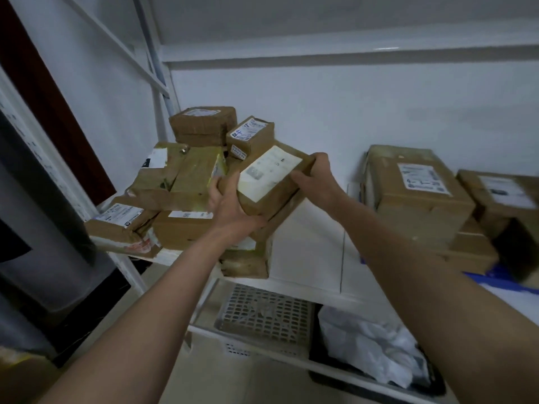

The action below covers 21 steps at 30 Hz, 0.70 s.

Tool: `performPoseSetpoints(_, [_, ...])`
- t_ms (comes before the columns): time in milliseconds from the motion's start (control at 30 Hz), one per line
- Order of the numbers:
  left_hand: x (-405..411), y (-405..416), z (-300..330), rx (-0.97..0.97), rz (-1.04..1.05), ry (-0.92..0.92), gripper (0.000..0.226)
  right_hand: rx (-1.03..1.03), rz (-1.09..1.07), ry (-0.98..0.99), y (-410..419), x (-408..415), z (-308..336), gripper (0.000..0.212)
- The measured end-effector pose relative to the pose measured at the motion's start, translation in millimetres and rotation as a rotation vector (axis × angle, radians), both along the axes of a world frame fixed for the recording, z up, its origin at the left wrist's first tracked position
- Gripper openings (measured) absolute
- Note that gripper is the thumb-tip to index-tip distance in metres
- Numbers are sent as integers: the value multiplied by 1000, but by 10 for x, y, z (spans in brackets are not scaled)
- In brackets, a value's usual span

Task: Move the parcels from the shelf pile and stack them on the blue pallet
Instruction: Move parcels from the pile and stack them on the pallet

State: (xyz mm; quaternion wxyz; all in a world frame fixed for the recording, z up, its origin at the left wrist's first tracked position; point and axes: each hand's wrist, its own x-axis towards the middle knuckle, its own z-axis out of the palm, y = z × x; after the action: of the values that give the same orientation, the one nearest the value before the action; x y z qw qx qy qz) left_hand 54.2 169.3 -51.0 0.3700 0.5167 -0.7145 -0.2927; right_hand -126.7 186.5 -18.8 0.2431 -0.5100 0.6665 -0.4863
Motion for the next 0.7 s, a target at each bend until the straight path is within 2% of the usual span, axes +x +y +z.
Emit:
performPoseSetpoints(200, [-316,439,149,-155,-101,-69,108,-60,-100,104,814,-231,110,81])
performPoseSetpoints(433, [-843,901,301,-164,-228,-18,112,-72,-278,158,1607,-689,232,72])
performPoseSetpoints(567, [-1233,1072,452,-42,-370,139,123,-64,-394,137,2018,-1073,310,74])
performPoseSetpoints(700, [-1671,1230,519,63,-537,260,128,-72,-491,15,2361,-1522,321,73])
